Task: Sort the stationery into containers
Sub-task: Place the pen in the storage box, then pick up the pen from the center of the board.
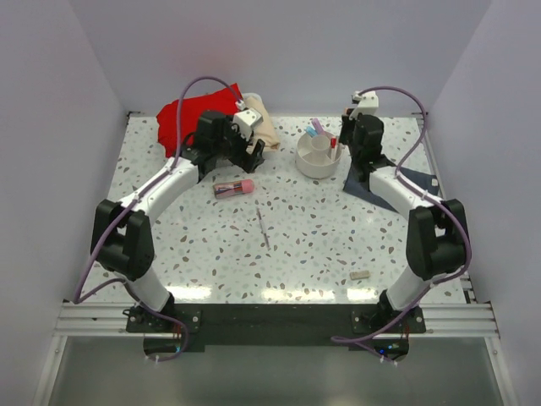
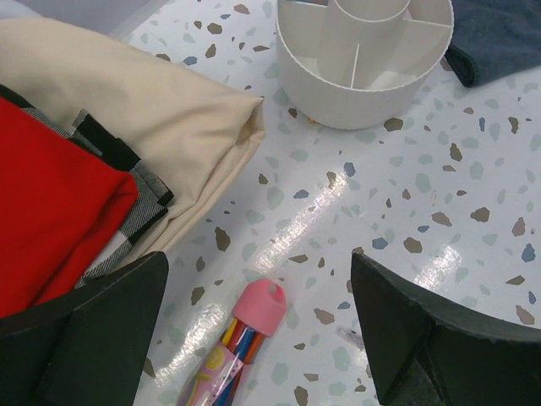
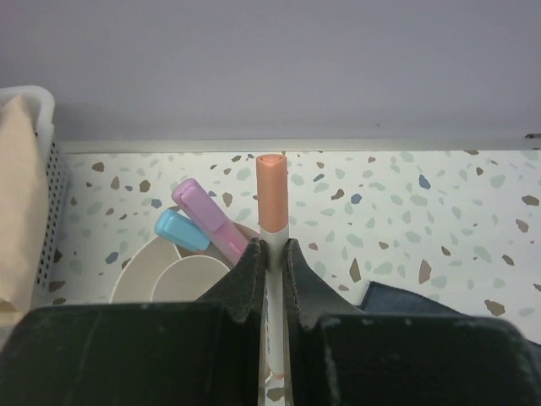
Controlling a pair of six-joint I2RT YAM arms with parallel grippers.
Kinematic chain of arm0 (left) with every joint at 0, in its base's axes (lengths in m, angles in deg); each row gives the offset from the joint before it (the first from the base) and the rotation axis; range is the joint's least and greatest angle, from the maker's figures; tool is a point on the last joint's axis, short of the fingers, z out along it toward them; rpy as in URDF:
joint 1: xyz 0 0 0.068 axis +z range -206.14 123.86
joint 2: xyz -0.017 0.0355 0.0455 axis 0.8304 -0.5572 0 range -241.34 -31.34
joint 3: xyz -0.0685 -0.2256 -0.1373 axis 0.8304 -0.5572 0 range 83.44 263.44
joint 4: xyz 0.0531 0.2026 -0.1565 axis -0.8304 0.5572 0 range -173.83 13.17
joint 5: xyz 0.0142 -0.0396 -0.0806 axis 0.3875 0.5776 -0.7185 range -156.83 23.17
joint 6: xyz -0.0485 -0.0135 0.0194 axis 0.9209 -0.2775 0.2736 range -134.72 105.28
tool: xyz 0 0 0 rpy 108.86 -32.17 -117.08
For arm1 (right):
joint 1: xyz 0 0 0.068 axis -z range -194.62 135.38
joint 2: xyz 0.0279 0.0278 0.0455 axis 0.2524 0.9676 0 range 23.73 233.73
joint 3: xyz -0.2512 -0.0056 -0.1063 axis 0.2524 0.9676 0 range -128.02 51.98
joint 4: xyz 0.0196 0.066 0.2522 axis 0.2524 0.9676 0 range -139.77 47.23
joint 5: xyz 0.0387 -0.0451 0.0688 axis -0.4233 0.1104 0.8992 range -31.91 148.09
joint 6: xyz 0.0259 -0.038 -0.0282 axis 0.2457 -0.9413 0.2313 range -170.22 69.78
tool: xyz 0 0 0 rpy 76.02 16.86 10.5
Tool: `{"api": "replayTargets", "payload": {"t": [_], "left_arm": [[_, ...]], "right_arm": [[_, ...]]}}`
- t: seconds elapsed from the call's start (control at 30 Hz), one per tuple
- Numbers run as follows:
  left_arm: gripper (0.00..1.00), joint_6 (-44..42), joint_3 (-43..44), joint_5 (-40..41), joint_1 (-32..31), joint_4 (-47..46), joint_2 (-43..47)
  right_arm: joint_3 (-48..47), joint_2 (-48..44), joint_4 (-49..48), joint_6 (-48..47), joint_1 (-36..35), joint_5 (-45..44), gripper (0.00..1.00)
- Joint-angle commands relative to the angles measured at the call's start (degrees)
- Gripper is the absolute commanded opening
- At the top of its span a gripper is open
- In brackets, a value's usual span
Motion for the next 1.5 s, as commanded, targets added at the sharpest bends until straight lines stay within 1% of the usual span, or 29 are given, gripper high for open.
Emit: {"api": "replayTargets", "payload": {"t": [0.0, 0.17, 0.37, 0.57, 0.6, 0.7, 0.73, 0.8, 0.9, 1.0, 1.07, 1.13, 1.17, 1.2, 1.23, 1.27, 1.3, 1.33, 1.37, 1.4, 1.43, 1.47], "left_arm": [[0.94, -1.93, 4.08, 1.27, -0.81, -0.40, -1.90], [0.95, -2.55, 4.79, 2.06, -1.25, -0.04, -2.87], [0.95, -2.63, 4.35, 3.56, -1.69, -0.13, -3.22], [0.95, -2.90, 3.74, 4.35, -1.77, -0.04, -2.52], [0.95, -2.81, 3.56, 4.43, -1.77, -0.13, -2.43], [0.96, -2.72, 2.60, 4.52, -1.77, -0.13, -1.82], [0.96, -2.72, 2.33, 4.44, -1.77, -0.22, -1.56], [0.96, -2.72, 1.46, 4.44, -1.77, -0.31, -0.59], [0.96, -2.90, -0.04, 5.14, -1.77, -0.92, 1.17], [0.96, -2.99, -2.14, 5.93, -1.69, -2.06, 3.27], [0.96, -2.90, -4.17, 6.10, -1.69, -3.12, 5.20], [0.97, -2.55, -6.53, 6.63, -1.69, -4.26, 6.61], [0.97, -2.55, -7.42, 6.81, -1.60, -4.44, 8.19], [0.97, -2.55, -8.21, 7.16, -1.60, -4.53, 8.98], [0.98, -2.55, -9.78, 7.33, -1.51, -4.53, 10.65], [0.98, -2.46, -10.58, 7.51, -1.42, -4.44, 11.53], [0.98, -2.37, -11.46, 8.12, -1.34, -4.18, 12.41], [0.99, -2.28, -13.21, 8.56, -1.25, -3.91, 14.25], [0.99, -1.85, -14.01, 9.00, -0.90, -3.74, 15.14], [0.99, -1.58, -14.89, 9.62, -0.72, -3.30, 16.10], [1.00, -1.32, -16.46, 10.06, -0.55, -3.04, 17.94], [1.00, 1.03, -17.09, 11.02, 0.41, -3.21, 18.74]], "right_arm": [[-3.98, 3.58, -6.72, 1.79, 0.85, -0.19, 0.00], [-6.80, 8.33, -6.72, 3.20, 1.12, 0.07, 0.00], [-8.73, 11.76, -6.11, 4.26, 1.03, 0.77, 0.00], [-10.58, 14.05, -0.75, 5.05, 1.12, -0.01, 0.00], [-10.93, 14.40, 1.43, 5.13, 1.03, -0.63, 0.02], [-11.46, 14.32, 4.08, 5.22, 1.03, -0.11, 0.28], [-11.55, 13.79, 4.61, 5.40, 1.03, 0.15, 0.31], [-11.90, 13.09, 7.06, 5.92, 1.03, 0.77, 0.34], [-13.48, 10.63, 11.10, 6.19, 1.12, 1.56, 0.36], [-14.36, 6.16, 14.88, 6.10, 1.12, 2.88, 0.36], [-14.62, 2.56, 16.91, 6.19, 0.94, 7.26, 0.37], [-15.06, 0.61, 21.65, 7.15, 0.68, 12.26, 0.38], [-15.24, -0.79, 23.93, 7.68, 0.51, 16.98, 0.38], [-15.50, -1.24, 28.39, 8.21, 0.16, 20.16, 0.38], [-15.59, -1.42, 30.70, 8.13, -1.15, 23.15, 0.39], [-15.59, -1.16, 35.25, 7.86, -2.04, 28.14, 0.39], [-15.42, -0.81, 37.47, 6.99, -3.44, 27.67, 0.39], [-15.15, -0.45, 39.32, 6.63, -7.45, 25.67, 0.39], [-14.89, -0.02, 42.12, 6.20, -9.67, 20.43, 0.40], [-13.23, 0.69, 42.41, 5.67, -11.69, 18.55, 0.41], [-12.35, 0.61, 42.41, 5.84, -15.19, 16.44, 0.43], [-11.73, 0.87, 42.93, 6.27, -16.88, 14.59, 0.48]]}}
